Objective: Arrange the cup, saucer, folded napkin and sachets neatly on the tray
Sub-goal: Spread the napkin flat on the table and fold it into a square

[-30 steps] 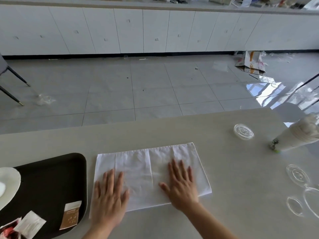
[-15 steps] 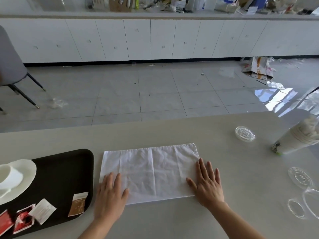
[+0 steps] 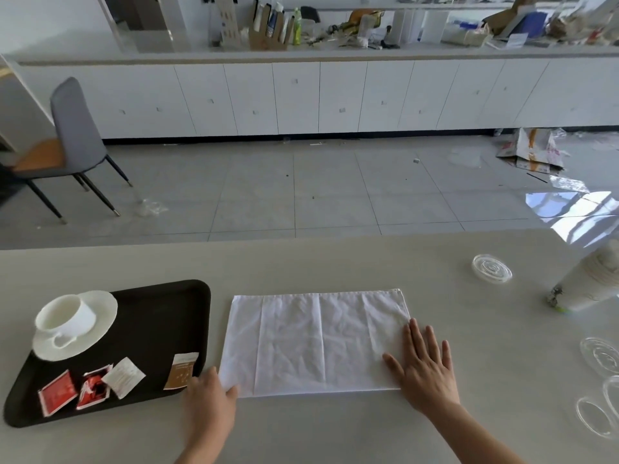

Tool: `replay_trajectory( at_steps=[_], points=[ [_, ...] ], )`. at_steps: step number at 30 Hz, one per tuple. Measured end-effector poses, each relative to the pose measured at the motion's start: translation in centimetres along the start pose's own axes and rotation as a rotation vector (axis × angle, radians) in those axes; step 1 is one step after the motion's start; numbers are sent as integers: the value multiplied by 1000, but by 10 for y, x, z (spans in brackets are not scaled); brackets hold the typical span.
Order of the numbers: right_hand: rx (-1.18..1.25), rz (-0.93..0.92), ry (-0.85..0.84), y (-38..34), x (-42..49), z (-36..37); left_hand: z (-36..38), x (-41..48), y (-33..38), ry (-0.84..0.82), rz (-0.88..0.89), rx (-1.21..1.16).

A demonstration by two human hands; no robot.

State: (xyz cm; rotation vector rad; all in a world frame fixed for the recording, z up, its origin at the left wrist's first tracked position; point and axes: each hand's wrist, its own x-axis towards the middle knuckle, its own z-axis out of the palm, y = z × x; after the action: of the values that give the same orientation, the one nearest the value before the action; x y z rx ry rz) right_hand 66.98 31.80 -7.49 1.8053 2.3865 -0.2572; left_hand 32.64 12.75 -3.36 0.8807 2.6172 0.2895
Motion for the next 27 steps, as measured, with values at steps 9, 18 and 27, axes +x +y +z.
replay_trajectory(
  at_steps=[9,18,27],
  points=[
    [22,-7,-13,0,0,-2,-2,22,13,-63,-145,-98],
    [32,-1,-13,-1,1,-2,-12,7,8,23,-189,-481],
    [118,-291,172,-47,-7,-22,-31,-1,24,118,-106,-575]
  ],
)
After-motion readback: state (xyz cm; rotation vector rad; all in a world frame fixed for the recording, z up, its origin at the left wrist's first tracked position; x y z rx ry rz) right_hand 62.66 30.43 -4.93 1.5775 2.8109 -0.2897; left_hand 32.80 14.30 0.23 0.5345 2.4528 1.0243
